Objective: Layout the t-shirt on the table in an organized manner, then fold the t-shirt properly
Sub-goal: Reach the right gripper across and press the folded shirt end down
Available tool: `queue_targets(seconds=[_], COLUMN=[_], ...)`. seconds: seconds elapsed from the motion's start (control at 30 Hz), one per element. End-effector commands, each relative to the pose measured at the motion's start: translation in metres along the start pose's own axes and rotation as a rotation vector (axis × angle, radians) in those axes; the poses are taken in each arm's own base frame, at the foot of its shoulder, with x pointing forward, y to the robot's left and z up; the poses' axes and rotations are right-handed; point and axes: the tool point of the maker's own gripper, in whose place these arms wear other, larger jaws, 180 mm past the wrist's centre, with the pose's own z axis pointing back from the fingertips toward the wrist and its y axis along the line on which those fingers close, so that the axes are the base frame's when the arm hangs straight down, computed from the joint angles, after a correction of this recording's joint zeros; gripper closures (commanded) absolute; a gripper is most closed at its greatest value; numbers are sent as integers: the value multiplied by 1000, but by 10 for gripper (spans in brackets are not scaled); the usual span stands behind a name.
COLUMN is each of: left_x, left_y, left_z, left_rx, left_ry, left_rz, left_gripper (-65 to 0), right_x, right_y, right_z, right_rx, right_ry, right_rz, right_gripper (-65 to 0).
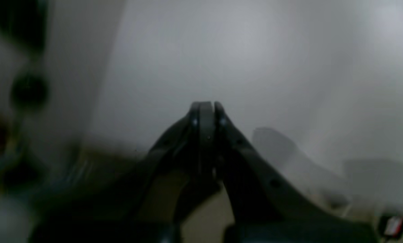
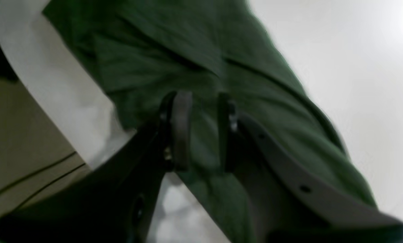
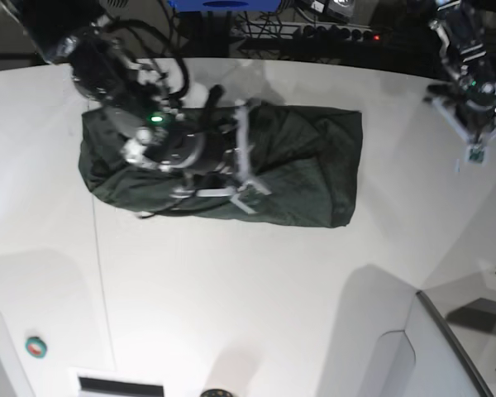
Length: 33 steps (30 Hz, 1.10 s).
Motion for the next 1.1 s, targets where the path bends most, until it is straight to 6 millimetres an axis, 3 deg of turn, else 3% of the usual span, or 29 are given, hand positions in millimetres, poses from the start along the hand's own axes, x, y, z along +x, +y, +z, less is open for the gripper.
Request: queue_targets(seconds=[0.0, 0.13, 0.27, 0.4, 0.73, 0.8, 1.07], left_x=[0, -42, -62, -68, -71, -71, -72], left_y=[12, 24, 28, 33, 28, 27, 27], left_z=[3, 11, 16, 20, 20, 19, 19], left_rx=[30, 54, 62, 75, 66, 63, 63], left_ry=[-15, 69, 107, 120, 125, 126, 128], left_rz=[2, 5, 2, 6, 14, 15, 18], left_gripper=[0, 0, 0, 0, 0, 0, 0], right_x=[25, 43, 63, 65, 49, 52, 40], right_y=[6, 41, 67, 71, 53, 53, 48], right_z=[-3, -39, -67, -82, -98, -100, -105], right_rx=[-2, 47, 73, 43, -16, -17, -27], right_ry=[-61, -17, -55, -36, -11, -36, -9], right_rz=[-4, 11, 4, 43, 38, 38, 36], right_gripper=[-134, -135, -165, -332, -339, -317, -92])
